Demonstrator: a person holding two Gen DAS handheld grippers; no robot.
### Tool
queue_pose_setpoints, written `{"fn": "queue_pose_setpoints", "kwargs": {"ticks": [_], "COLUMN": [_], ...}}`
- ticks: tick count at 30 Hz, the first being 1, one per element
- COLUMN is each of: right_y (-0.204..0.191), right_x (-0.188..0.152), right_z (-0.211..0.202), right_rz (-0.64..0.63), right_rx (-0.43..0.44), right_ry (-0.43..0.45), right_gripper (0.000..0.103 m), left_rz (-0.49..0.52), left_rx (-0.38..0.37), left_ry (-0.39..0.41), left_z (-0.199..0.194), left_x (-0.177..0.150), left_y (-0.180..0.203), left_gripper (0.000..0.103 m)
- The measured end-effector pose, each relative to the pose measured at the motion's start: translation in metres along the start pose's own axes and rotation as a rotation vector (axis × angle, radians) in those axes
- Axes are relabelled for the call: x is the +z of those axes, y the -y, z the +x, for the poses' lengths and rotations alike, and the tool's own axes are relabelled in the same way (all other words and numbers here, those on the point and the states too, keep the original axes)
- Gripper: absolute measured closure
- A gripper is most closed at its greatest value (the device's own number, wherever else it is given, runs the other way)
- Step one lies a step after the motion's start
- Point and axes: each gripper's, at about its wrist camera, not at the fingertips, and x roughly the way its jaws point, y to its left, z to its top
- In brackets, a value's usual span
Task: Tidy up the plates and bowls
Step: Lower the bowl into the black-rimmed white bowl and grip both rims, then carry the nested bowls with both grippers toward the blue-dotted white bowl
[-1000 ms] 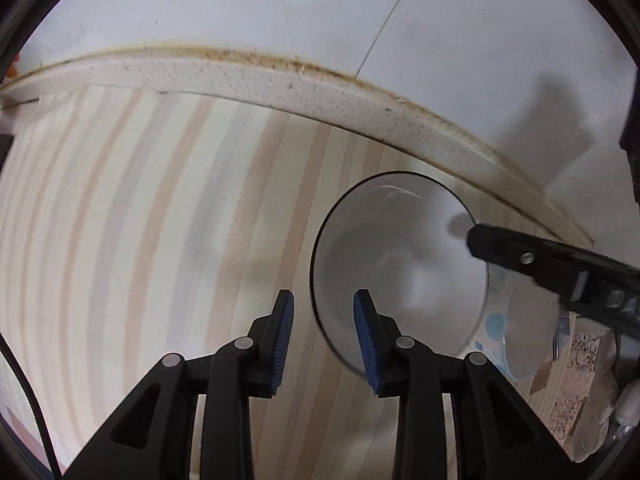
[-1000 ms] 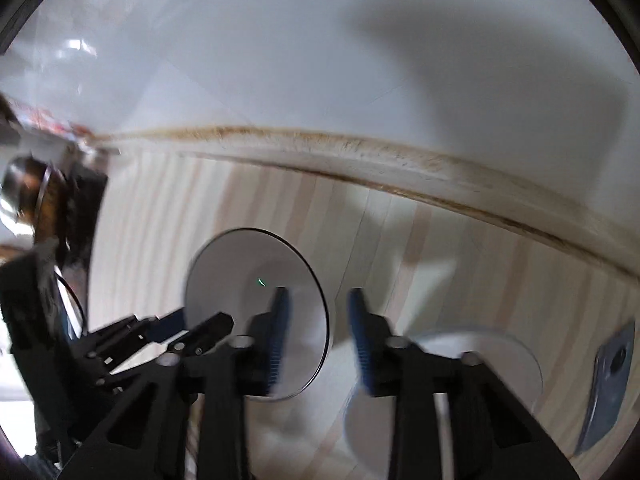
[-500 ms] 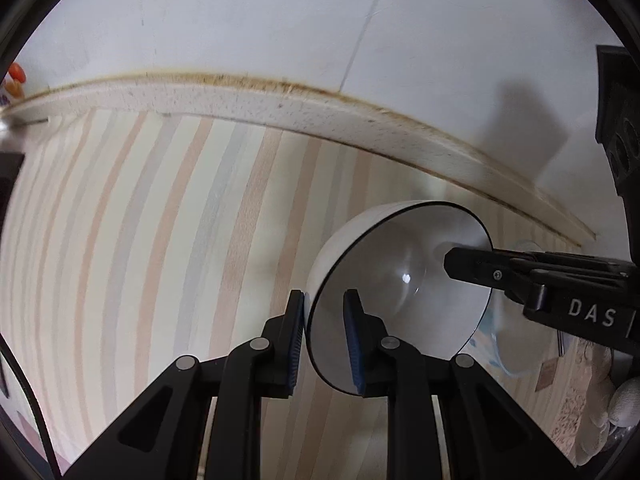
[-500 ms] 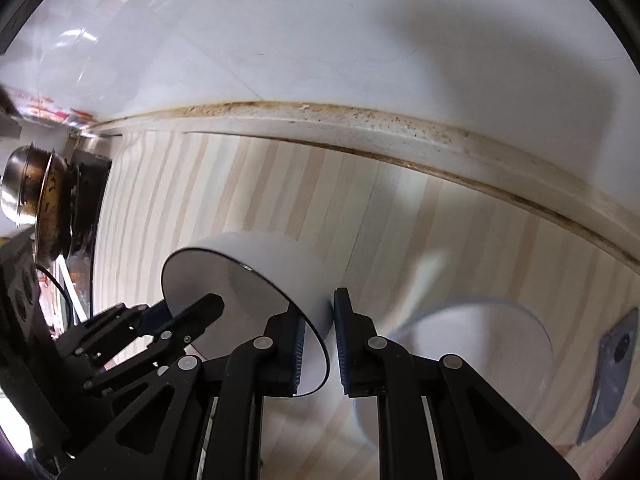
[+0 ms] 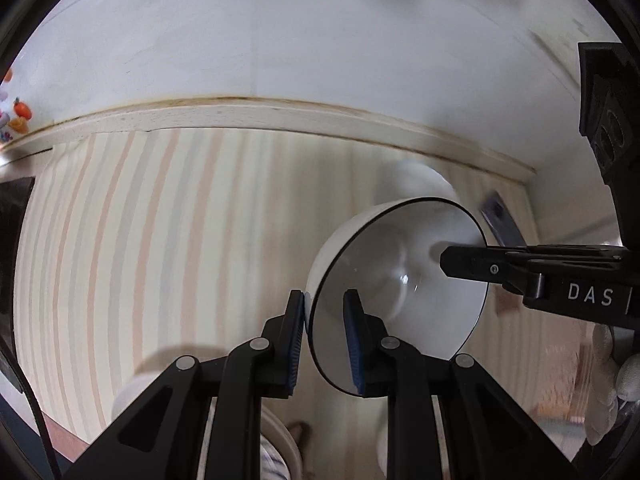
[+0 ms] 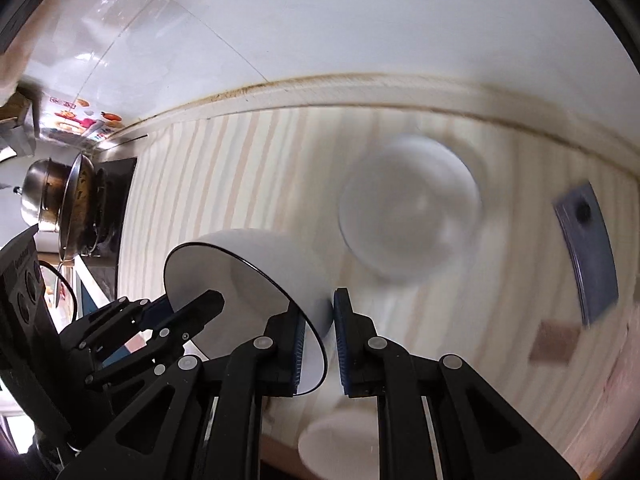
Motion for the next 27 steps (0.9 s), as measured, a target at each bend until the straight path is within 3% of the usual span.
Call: {"fn": "queue_pose_setpoints", "kwargs": {"ticks": [7,14,20,27], "right_y": [0.039,0.069,0.087,0.093], "right_x": [-0.072,-0.133,-0.163,-0.171], "right_z": [-0.028,-0.016,0.01,0.034], "right_rz": [0.084,0.157,0.204,0.23], "right_rx": [-0.02,-0.025,-0.016,-0.001], "right_ry": [-0.009,-0.073,-0.147,-0.21], "right_gripper": [0.088,0.088,0.088,0.088], "left_rz": [0.111,0.183,0.238,0.247], "left_rx": [-0.058,-0.083,-0.068,-0.045], "left_ry": [-0.073,-0.165,-0.222,-0.271], "left_z": [-0.004,0.006,0.018,0.041], "left_x": [-0.046,-0.088,-0.109,-0.119], "left_y": [0.045,0.075,0.089,0.093], "left_gripper": [0.085,0.085,0.085,0.085]}}
